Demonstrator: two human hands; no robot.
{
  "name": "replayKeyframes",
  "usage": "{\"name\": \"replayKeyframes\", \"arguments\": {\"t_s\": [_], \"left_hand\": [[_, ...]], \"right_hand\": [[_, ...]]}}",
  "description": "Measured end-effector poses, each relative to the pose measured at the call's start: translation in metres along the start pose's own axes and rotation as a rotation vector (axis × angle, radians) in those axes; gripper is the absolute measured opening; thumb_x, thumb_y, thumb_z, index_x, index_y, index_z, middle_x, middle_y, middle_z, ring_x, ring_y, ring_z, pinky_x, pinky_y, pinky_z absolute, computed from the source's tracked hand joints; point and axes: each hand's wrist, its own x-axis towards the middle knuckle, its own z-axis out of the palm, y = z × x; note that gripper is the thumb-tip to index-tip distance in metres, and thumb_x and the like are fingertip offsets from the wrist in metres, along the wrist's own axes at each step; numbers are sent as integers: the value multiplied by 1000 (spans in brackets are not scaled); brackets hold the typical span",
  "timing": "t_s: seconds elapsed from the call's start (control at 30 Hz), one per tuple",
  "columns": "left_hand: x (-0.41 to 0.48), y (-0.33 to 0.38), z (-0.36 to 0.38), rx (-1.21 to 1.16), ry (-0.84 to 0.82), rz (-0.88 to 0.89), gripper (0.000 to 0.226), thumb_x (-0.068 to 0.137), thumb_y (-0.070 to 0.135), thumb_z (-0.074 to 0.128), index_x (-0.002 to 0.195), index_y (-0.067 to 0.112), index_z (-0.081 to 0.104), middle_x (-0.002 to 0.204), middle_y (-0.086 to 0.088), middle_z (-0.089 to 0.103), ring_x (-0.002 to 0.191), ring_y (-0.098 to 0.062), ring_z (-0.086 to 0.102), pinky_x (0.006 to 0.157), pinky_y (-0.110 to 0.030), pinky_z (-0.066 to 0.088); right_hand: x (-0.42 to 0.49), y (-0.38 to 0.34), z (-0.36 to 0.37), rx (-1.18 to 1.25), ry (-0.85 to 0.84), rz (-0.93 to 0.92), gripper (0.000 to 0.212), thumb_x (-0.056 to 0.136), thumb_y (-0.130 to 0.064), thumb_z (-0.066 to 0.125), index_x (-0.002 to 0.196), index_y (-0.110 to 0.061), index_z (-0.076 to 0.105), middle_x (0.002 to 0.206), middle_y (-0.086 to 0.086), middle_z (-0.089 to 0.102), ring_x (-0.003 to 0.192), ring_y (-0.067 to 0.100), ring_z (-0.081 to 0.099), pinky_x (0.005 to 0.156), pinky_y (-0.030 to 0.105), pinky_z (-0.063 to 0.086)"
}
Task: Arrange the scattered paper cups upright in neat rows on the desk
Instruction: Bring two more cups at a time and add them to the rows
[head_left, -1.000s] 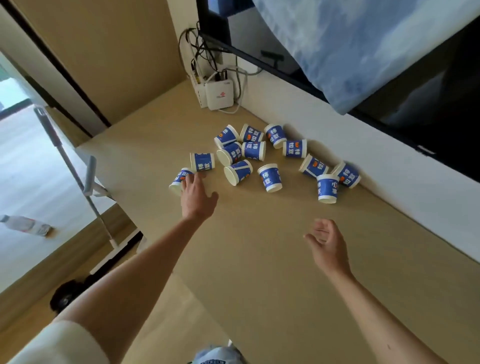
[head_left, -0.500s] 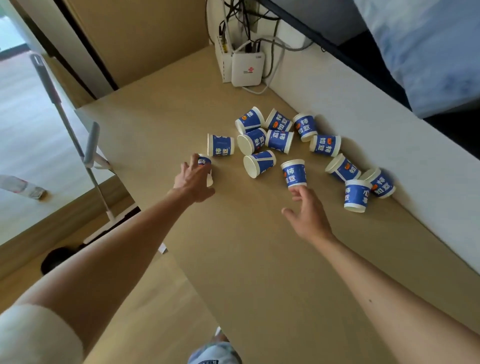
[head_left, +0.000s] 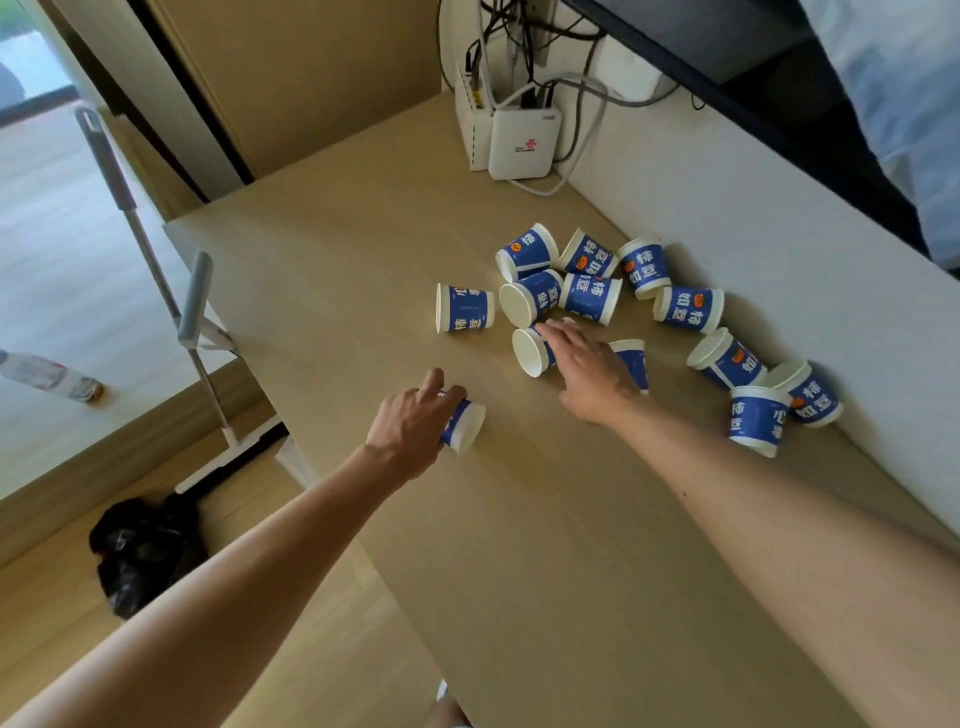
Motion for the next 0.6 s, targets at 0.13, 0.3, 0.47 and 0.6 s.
{"name": "replayKeyframes", "arguments": {"t_s": [0.13,0.3,0.47,0.6], "left_hand": [[-9,-1,10,-133,65,3,75,75,35,81,138,27,40,127,0,47,95,-25,66,70,-35,57],[-21,5,19,-358,114,-40,72,69,46,82,129,30,45,118,8,54,96,-20,64,67,-31,52],[-33,24,24,-540,171,-115,63,64,52,76,118,35,48,107,14,62,92,-19,63,65,-31,50],[-37,64,22,-614,187,-57,60,62,53,75,114,39,46,97,20,59,86,-16,61,59,-27,42]], "right_hand": [[7,-4,5,-217,38,-15,92,74,-3,79,150,-18,30,144,8,36,135,29,37,111,45,39],[-5,0,15,-315,36,-78,61,72,-2,75,126,-17,51,131,6,44,121,26,44,102,40,42],[-53,10,33,-59,81,7,54,71,-21,79,116,-22,48,118,-3,60,113,22,56,93,35,41],[-114,34,41,328,266,219,75,66,-30,88,129,-18,49,126,1,62,111,24,59,89,38,44]]}}
